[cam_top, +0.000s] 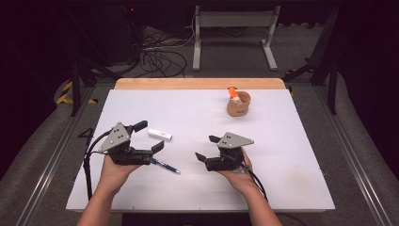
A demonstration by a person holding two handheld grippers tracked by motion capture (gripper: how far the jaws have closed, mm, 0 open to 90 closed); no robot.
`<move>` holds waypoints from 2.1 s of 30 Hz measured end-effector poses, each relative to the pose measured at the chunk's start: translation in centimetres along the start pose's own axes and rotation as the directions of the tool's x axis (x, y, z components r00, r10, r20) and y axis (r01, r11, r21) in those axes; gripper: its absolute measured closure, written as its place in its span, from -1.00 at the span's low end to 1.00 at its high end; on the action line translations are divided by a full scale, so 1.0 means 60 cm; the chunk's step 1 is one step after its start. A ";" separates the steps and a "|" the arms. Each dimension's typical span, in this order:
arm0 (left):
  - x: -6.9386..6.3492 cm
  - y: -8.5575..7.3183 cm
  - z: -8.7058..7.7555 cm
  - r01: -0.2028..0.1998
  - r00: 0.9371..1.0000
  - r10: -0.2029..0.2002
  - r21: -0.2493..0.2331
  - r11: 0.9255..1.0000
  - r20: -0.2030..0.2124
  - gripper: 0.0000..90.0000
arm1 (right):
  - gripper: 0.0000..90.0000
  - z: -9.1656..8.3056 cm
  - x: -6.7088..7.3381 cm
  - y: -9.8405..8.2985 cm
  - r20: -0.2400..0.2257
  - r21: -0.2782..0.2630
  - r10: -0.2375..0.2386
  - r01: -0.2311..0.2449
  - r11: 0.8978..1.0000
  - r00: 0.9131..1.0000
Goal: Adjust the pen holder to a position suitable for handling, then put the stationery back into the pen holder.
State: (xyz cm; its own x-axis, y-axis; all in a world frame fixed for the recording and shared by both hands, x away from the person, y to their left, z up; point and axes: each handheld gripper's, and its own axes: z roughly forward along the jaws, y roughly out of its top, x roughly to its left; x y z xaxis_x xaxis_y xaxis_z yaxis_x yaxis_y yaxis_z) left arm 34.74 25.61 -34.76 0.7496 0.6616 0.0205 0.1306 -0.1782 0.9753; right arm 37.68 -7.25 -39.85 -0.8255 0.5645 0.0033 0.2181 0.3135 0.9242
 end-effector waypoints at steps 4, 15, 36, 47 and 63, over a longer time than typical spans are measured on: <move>0.000 -0.006 -0.003 0.000 1.000 0.000 0.005 1.000 0.005 -0.81 | -0.51 0.014 0.013 -0.002 -0.019 0.009 -0.009 0.009 1.000 1.000; 0.005 -0.021 -0.015 -0.007 1.000 0.007 0.018 1.000 0.006 -0.81 | -0.44 0.052 0.043 -0.007 -0.076 0.043 -0.022 0.026 0.999 0.997; 0.011 -0.024 -0.020 0.005 1.000 -0.005 0.014 1.000 0.005 -0.80 | -0.24 0.104 0.085 -0.011 -0.154 0.107 -0.049 0.066 0.992 0.987; 0.011 -0.023 -0.021 0.005 1.000 -0.005 0.013 1.000 0.004 -0.80 | -0.22 0.116 0.097 -0.013 -0.157 0.126 -0.065 0.085 0.988 0.985; 0.015 -0.025 -0.020 0.006 1.000 -0.006 0.021 1.000 0.006 -0.80 | 0.01 0.128 0.104 -0.016 -0.149 0.198 -0.084 0.113 0.974 0.985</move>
State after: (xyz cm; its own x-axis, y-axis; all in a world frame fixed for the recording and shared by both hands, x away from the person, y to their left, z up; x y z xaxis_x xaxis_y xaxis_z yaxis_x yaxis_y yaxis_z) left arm 34.45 27.37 -35.92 0.7528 0.6581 0.0131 0.1490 -0.1897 0.9705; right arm 36.32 1.87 -43.64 -0.9093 0.4158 -0.0175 0.2219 0.5201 0.8248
